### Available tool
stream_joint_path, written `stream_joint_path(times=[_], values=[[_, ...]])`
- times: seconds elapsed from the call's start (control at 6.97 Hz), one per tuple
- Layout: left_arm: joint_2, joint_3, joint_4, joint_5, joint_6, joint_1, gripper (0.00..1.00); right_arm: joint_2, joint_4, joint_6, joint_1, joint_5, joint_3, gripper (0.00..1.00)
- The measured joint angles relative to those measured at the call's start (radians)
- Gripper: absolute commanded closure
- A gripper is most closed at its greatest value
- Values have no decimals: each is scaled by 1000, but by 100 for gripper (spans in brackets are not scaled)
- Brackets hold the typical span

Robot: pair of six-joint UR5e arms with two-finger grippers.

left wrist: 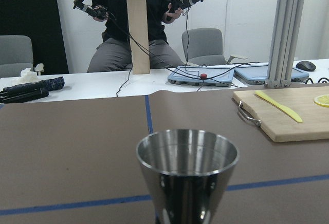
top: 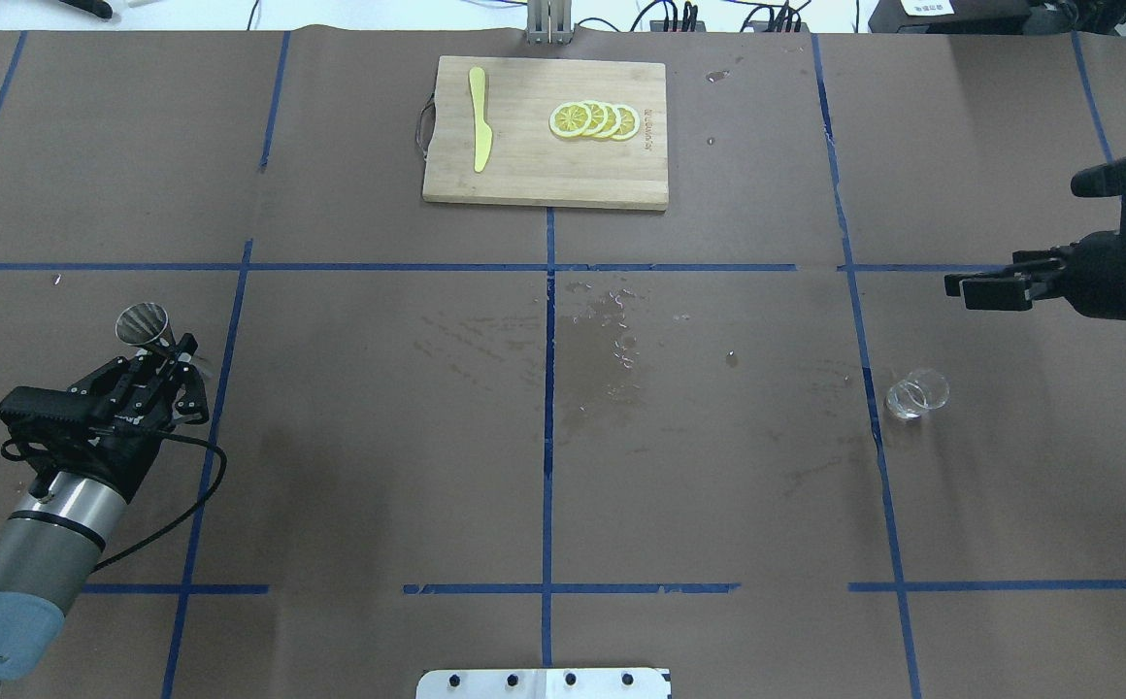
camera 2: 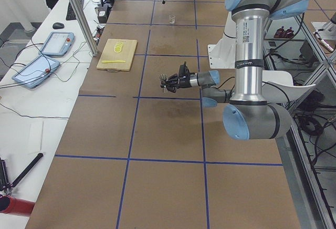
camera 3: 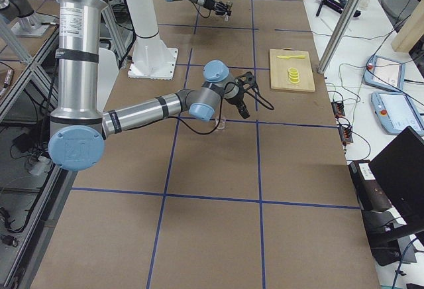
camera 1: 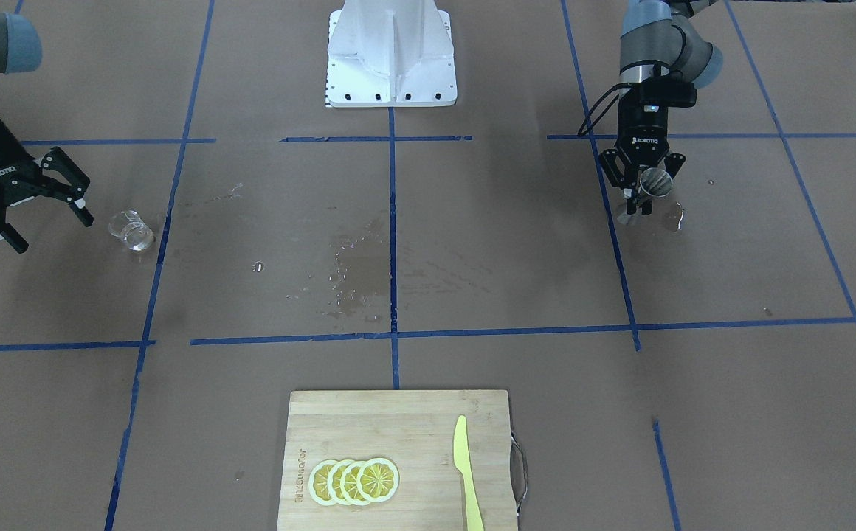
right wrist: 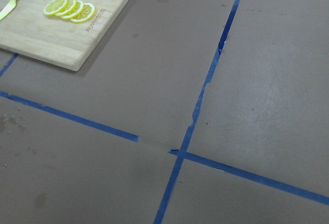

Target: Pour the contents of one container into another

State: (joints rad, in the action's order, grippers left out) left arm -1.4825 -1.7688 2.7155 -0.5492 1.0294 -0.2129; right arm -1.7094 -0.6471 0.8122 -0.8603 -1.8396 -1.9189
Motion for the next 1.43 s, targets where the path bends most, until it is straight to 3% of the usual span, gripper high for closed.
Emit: stream_joint_path(times=[0.57, 0.86, 1.0, 1.15, 1.43], values=[[-40, 6, 16, -11, -50, -24, 100, -144, 37, 265, 424, 646, -99, 2], [-46, 9, 17, -8, -49, -26, 100, -195, 30, 431, 671, 1042, -99, 4], [-47, 10, 18, -7, -48, -25, 100, -201, 28, 523, 763, 1190, -74, 4], [-49, 11, 19, -6, -45, -25, 100, -202, 27, 582, 826, 1302, -31, 4], [-54, 10, 21, -2, -41, -24, 100, -191, 28, 627, 869, 1411, 69, 4]])
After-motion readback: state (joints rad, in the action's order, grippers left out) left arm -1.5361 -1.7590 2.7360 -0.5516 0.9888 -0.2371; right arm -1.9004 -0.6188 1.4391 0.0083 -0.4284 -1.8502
